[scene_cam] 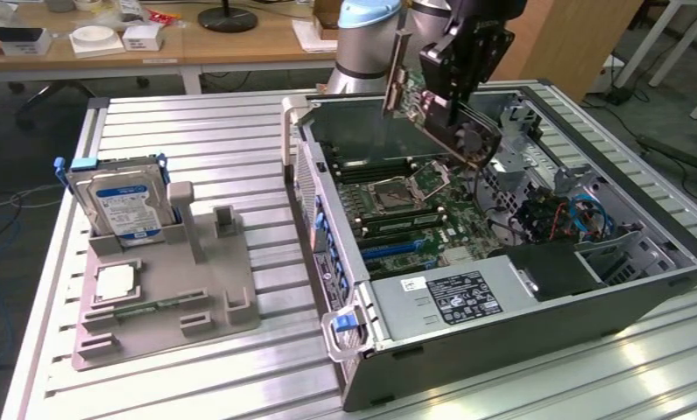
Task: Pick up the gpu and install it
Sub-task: 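Insert the gpu into the slot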
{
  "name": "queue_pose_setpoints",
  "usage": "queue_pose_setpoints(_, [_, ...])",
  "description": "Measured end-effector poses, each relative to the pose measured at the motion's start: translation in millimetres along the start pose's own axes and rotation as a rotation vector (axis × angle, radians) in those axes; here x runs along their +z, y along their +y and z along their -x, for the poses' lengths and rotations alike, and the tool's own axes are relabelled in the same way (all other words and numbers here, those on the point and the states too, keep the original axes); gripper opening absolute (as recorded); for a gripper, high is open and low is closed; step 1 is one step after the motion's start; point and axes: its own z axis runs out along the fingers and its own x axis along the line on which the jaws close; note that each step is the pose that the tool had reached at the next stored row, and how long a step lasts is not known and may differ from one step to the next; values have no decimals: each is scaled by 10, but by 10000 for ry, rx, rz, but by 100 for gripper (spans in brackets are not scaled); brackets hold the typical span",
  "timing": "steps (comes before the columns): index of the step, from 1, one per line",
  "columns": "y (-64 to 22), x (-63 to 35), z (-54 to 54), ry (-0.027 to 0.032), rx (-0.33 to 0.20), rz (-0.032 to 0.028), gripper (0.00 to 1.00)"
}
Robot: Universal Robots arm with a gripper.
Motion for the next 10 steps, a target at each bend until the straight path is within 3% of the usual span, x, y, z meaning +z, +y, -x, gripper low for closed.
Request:
queue_pose_setpoints(2, [1,1,-2,-24,-203,41,26])
queue_pose_setpoints(10, [1,1,-1,-61,-1433,66,26])
